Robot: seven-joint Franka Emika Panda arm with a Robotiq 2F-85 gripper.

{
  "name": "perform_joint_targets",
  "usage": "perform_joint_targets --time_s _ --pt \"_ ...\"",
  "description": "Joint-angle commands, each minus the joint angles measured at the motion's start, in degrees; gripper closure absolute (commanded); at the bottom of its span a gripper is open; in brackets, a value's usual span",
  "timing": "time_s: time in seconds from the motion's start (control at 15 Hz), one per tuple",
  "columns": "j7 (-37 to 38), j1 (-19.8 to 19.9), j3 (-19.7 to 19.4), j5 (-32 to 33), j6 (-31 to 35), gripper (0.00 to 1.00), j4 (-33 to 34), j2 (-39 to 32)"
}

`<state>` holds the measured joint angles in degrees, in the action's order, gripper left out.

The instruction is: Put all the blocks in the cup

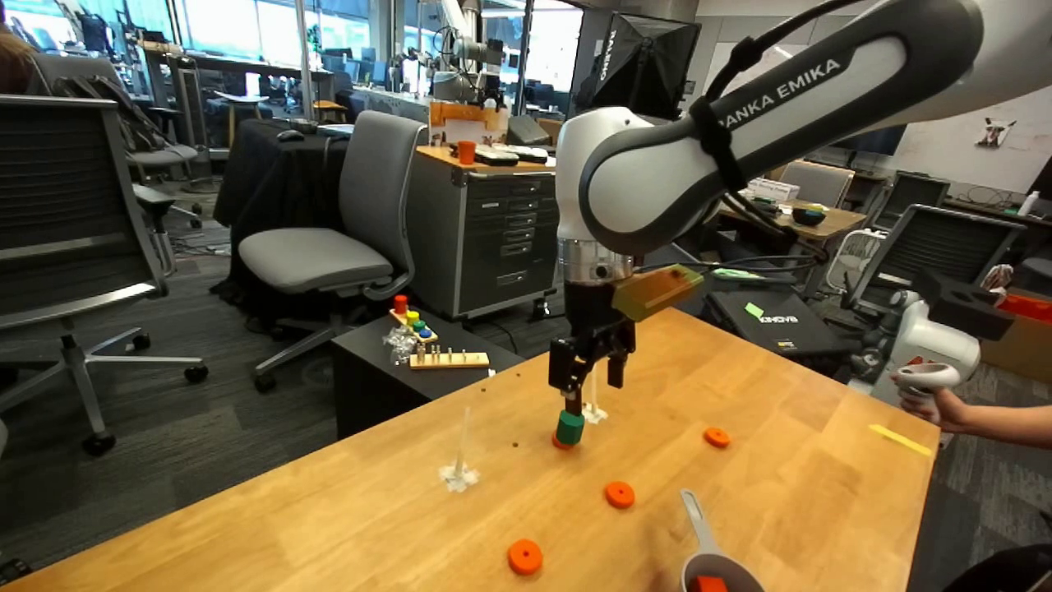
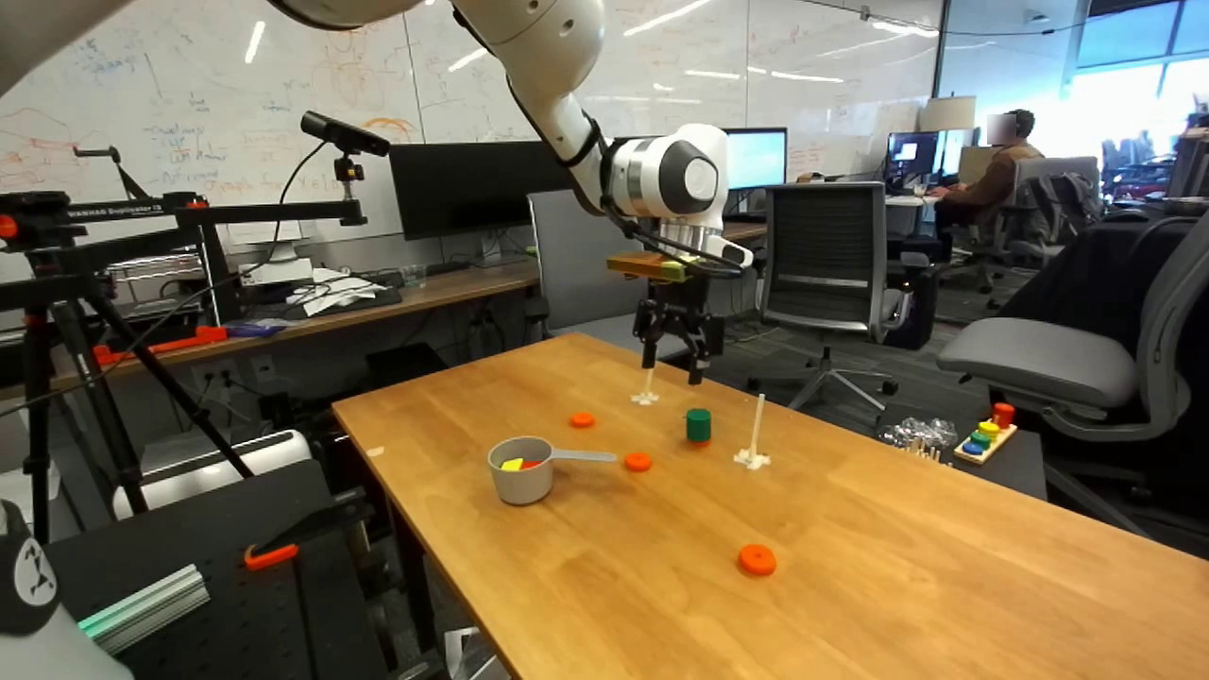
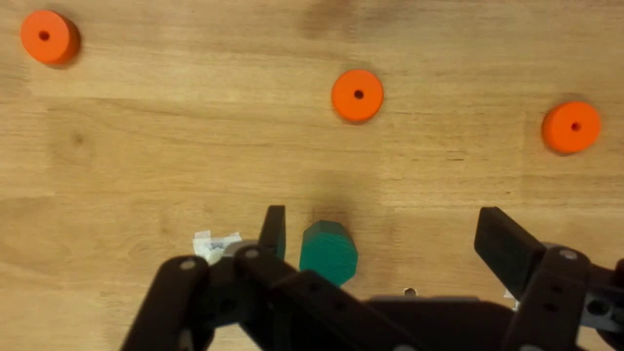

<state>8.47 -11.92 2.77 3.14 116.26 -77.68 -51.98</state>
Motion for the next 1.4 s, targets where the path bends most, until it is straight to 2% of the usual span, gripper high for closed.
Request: perform_joint_targets --time_s 0.0,0.67,1.33 --pt "0.02 -0.1 -0.04 -0.05 -0.22 0.0 0.23 -0.18" --pt "0.94 0.53 -1.58 0.33 -0.43 0.0 1.87 -3.07" --pt "1.99 0.66 -2.32 0.2 -1.59 0.0 6.52 -6.19"
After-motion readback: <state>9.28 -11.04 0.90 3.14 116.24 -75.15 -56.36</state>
